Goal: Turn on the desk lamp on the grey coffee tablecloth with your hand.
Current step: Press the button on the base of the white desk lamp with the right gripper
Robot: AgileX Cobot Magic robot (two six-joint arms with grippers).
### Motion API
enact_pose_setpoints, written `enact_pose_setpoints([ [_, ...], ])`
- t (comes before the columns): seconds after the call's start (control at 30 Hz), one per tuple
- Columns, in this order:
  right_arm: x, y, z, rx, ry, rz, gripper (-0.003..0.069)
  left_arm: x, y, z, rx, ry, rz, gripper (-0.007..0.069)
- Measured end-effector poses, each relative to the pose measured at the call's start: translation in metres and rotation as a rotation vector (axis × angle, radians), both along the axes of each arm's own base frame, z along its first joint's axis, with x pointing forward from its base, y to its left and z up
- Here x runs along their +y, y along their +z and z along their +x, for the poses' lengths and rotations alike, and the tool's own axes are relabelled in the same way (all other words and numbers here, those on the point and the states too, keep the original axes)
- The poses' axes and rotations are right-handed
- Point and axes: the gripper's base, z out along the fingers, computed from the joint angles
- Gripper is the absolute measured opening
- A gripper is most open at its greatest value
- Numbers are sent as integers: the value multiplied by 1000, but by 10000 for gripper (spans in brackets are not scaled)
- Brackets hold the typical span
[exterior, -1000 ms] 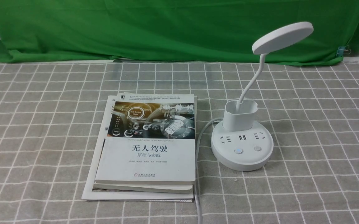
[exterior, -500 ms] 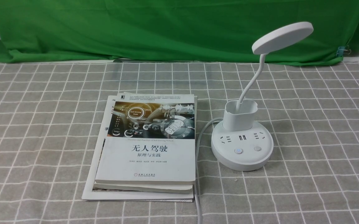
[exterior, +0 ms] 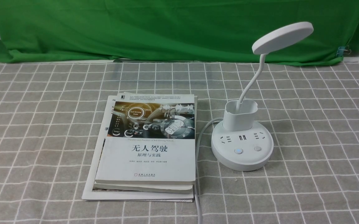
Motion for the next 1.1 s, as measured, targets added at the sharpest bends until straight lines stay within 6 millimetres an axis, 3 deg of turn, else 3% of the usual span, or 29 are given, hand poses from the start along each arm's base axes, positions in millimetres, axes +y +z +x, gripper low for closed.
enact_pose_setpoints([
  [0.2,-2,9,-1,-80,13,174,236,0,0,0,0,0,0,19],
  [0.3,0,9,-1,-42,42,184,167,0,0,0,0,0,0,19],
  [0.4,8,29,4,97,119,37,56,0,0,0,0,0,1,19],
  [0.53,23,64,21,321,245,-196,43,0,0,0,0,0,2,19],
  [0.6,31,74,34,462,305,-300,43,0,0,0,0,0,2,19],
  [0.63,41,80,52,620,357,-410,43,0,0,0,0,0,2,19],
  [0.73,54,80,85,796,410,-540,43,0,0,0,0,0,2,19],
  [0.77,56,80,90,811,415,-550,43,0,0,0,0,0,2,19],
  [0.93,80,66,151,938,471,-665,41,0,0,0,0,0,2,19],
  [1.1,94,52,188,995,507,-720,36,0,0,0,0,0,3,19],
])
